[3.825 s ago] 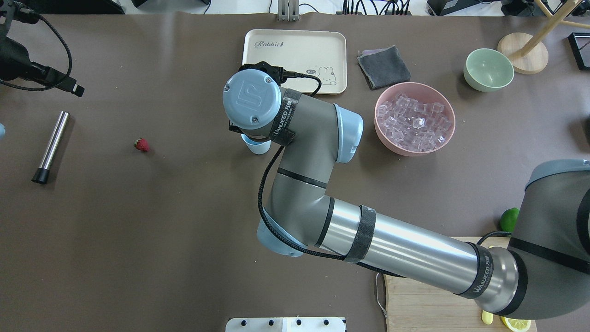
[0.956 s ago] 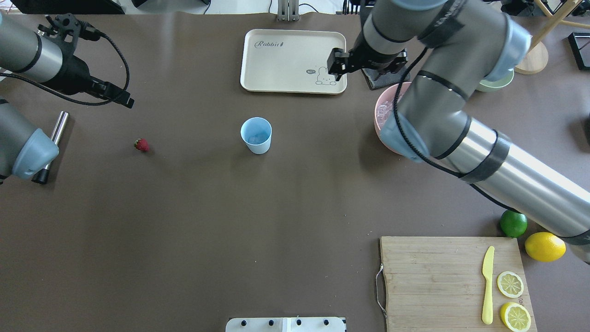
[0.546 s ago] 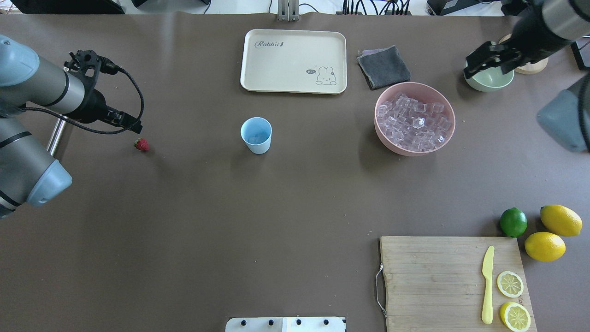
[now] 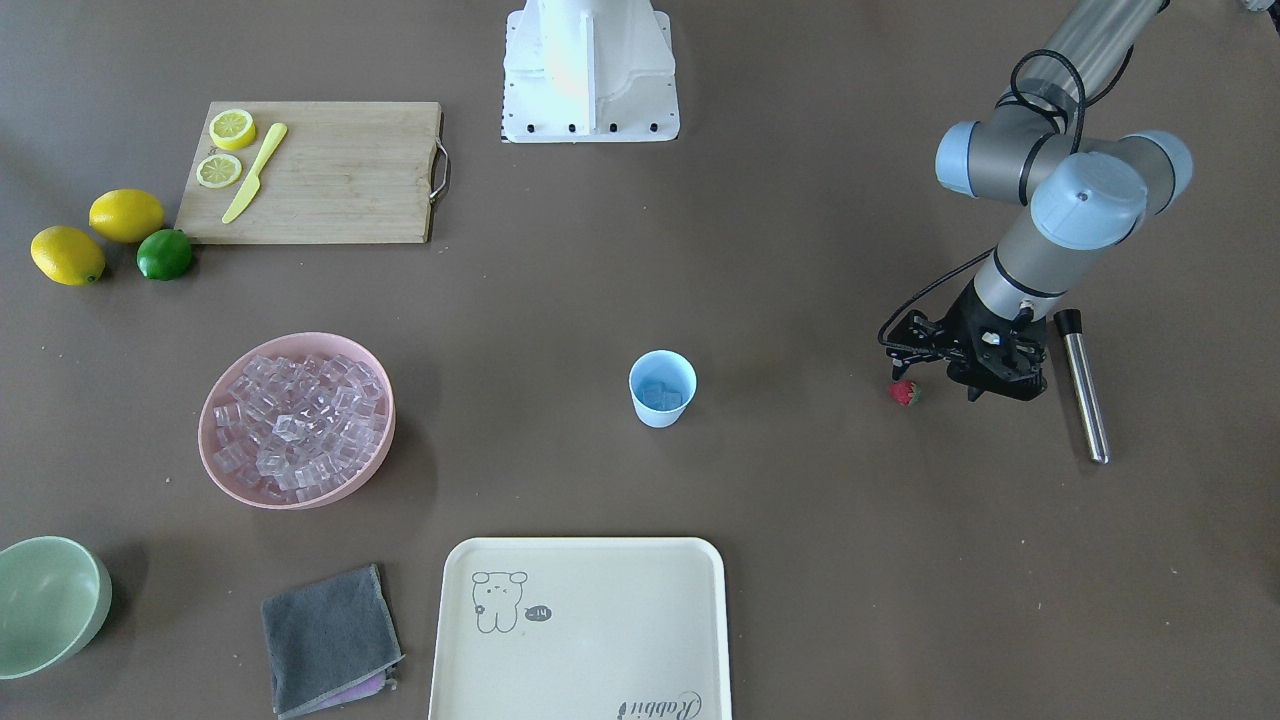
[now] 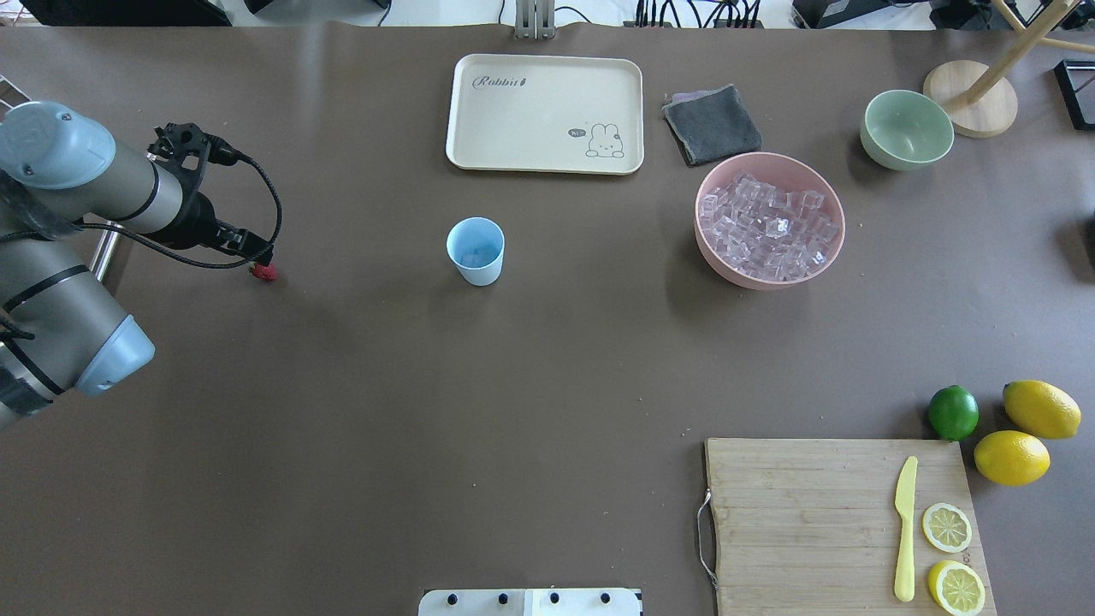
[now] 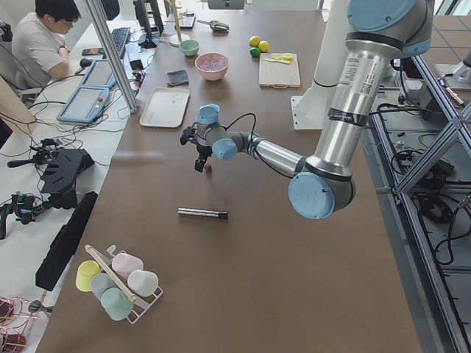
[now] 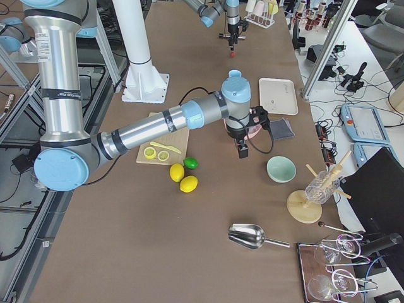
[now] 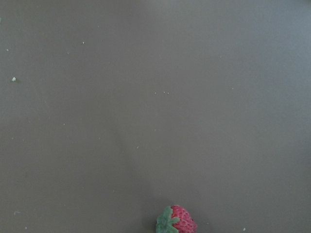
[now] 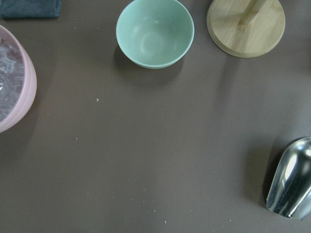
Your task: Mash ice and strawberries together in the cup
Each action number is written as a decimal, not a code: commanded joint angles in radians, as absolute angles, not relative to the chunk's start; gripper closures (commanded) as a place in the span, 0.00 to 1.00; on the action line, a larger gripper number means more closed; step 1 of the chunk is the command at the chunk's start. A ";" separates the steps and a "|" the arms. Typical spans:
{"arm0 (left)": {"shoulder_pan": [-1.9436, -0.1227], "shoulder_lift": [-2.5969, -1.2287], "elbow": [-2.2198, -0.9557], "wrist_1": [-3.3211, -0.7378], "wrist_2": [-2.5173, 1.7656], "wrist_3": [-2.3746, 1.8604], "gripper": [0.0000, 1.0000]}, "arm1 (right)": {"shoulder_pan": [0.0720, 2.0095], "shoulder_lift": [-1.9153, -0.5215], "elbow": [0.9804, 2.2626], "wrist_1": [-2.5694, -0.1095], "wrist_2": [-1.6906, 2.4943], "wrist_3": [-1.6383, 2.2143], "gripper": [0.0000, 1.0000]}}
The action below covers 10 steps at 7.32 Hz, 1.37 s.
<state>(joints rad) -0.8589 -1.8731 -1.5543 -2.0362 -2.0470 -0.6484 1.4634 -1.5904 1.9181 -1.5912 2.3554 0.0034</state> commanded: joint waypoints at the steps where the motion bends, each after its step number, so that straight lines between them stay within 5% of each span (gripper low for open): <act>1: -0.856 -1.907 -1.500 -2.037 -2.048 -0.655 0.02 | 1.482 -1.617 1.881 -1.589 2.347 -0.038 0.09; 5: -0.838 -1.907 -1.497 -2.049 -2.046 -0.680 0.04 | 1.511 -1.709 1.879 -1.586 2.344 -0.155 0.09; 7: -0.835 -1.908 -1.494 -2.049 -2.046 -0.680 0.23 | 1.519 -1.720 1.833 -1.578 2.333 -0.266 0.10; 10: -0.833 -1.914 -1.480 -2.049 -2.048 -0.707 0.38 | 1.535 -1.720 1.825 -1.577 2.336 -0.279 0.09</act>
